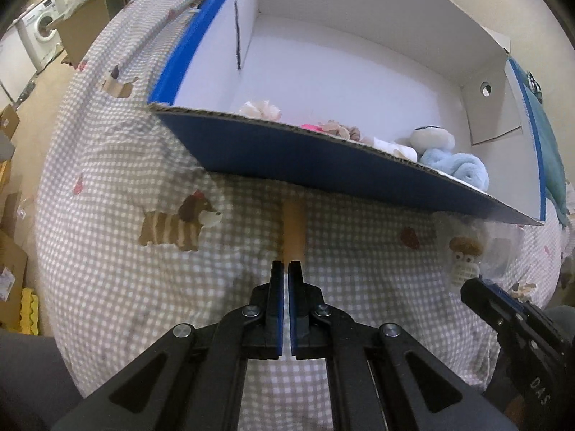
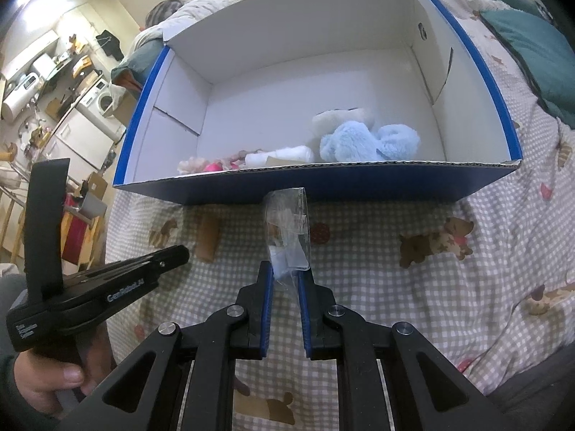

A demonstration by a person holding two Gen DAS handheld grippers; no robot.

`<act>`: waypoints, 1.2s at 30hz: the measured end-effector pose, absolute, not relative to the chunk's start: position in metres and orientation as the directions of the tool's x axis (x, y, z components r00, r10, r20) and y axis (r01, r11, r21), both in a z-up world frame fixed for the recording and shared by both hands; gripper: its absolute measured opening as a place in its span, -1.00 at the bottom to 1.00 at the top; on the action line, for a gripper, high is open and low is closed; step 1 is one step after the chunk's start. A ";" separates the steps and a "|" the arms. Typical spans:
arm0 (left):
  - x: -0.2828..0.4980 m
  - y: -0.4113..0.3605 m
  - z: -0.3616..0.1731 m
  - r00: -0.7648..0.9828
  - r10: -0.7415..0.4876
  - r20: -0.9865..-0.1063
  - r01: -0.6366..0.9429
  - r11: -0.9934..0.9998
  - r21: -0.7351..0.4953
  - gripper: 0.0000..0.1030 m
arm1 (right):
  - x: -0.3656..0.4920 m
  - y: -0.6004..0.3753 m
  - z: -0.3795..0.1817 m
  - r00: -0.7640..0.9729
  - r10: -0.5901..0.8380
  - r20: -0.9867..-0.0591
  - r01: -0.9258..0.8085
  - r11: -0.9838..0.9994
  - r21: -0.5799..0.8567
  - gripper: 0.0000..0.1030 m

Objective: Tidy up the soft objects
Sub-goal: 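Close the left gripper on the brown wooden cylinder and lift it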

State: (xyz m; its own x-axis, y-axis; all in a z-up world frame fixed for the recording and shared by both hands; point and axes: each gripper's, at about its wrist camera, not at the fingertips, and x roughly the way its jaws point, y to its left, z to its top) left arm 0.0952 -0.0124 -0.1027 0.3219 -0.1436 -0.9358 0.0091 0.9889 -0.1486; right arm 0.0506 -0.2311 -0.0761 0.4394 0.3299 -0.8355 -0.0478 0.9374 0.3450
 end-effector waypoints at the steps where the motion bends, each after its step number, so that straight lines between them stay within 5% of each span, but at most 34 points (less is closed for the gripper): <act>1: 0.091 -0.012 -0.101 0.322 -0.142 -0.936 0.006 0.989 -0.148 -0.95 | 0.050 -0.230 -0.075 0.441 0.328 -0.835 -0.050 0.938 0.343 -0.71; 22: 0.033 -0.020 -0.097 0.341 -0.144 -0.929 -0.014 0.987 -0.158 -0.94 | 0.042 -0.225 -0.064 0.466 0.349 -0.813 -0.093 0.933 0.347 -0.70; 25: 0.047 -0.018 -0.104 0.331 -0.126 -0.935 -0.046 0.988 -0.150 -0.74 | 0.042 -0.224 -0.065 0.463 0.354 -0.812 -0.093 0.931 0.353 -0.70; 27: 0.055 -0.017 -0.112 0.309 -0.117 -0.944 -0.073 0.987 -0.146 -0.28 | 0.042 -0.224 -0.066 0.460 0.354 -0.814 -0.094 0.931 0.352 -0.70; 29: 0.064 -0.020 -0.120 0.300 -0.145 -0.943 -0.069 0.982 -0.173 -0.13 | 0.043 -0.224 -0.067 0.455 0.357 -0.815 -0.090 0.930 0.357 -0.70; 36: 0.087 -0.041 -0.137 0.279 -0.126 -0.952 -0.020 0.990 -0.137 -0.13 | 0.048 -0.226 -0.074 0.438 0.357 -0.825 -0.067 0.928 0.366 -0.70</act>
